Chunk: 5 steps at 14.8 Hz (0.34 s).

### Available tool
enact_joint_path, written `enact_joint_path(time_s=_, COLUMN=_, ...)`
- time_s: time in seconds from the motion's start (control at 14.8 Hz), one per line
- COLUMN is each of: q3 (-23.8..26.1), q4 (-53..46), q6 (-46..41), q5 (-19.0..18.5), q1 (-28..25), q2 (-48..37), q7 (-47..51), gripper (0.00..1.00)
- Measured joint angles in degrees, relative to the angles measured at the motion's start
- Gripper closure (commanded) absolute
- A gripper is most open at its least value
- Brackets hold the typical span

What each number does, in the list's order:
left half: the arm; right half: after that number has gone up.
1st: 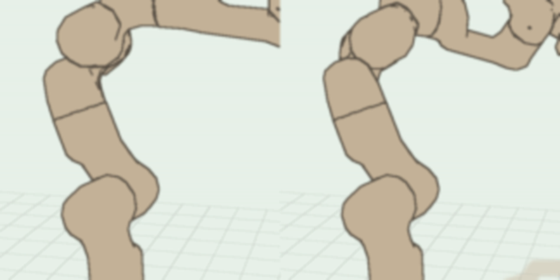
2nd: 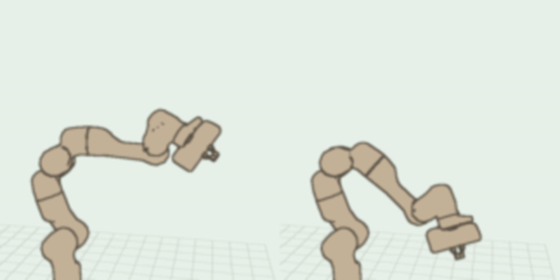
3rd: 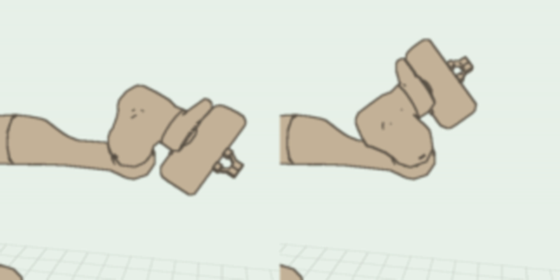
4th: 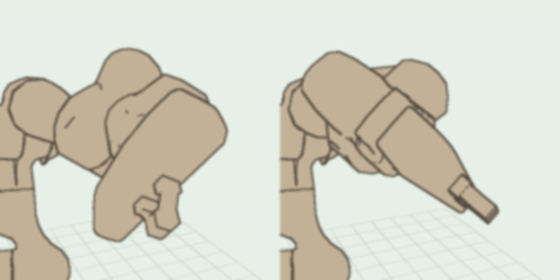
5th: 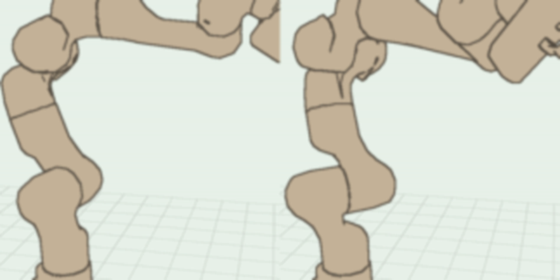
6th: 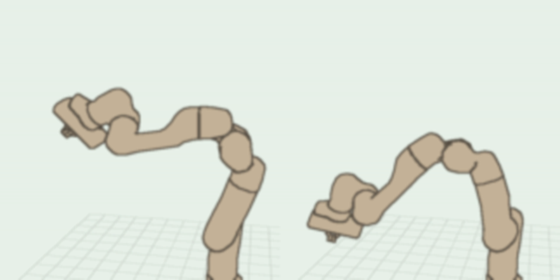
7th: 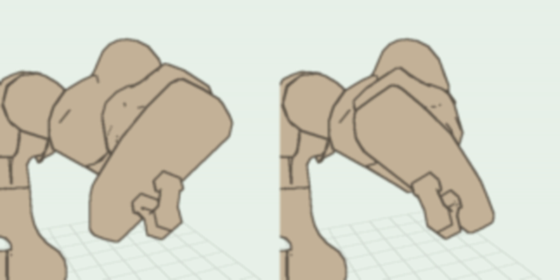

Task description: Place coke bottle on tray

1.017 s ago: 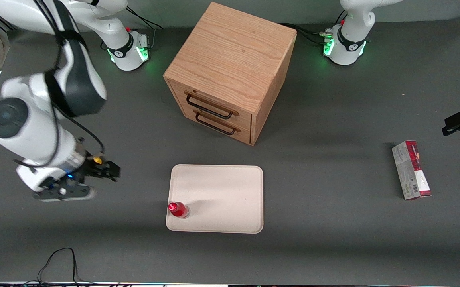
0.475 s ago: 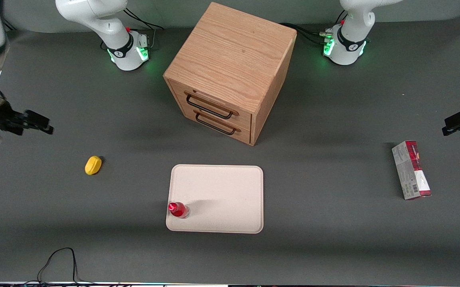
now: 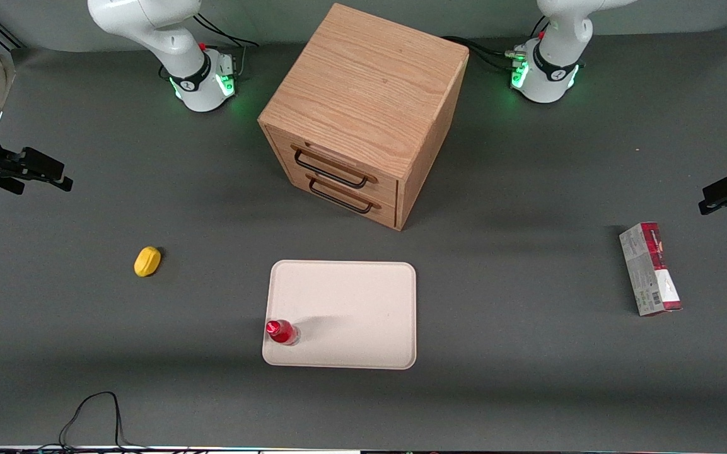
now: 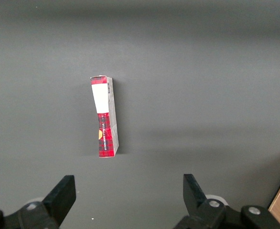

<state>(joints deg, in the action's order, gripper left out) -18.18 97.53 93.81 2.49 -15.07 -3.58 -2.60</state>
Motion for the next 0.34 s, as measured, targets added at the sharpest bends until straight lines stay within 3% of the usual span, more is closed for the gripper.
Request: enact_joint_path(time_s=0.34, q3=0.48, q4=0.03, q6=-0.07, q5=-0.99, q1=-1.05, q2=0.00, q7=0.34, gripper=0.00)
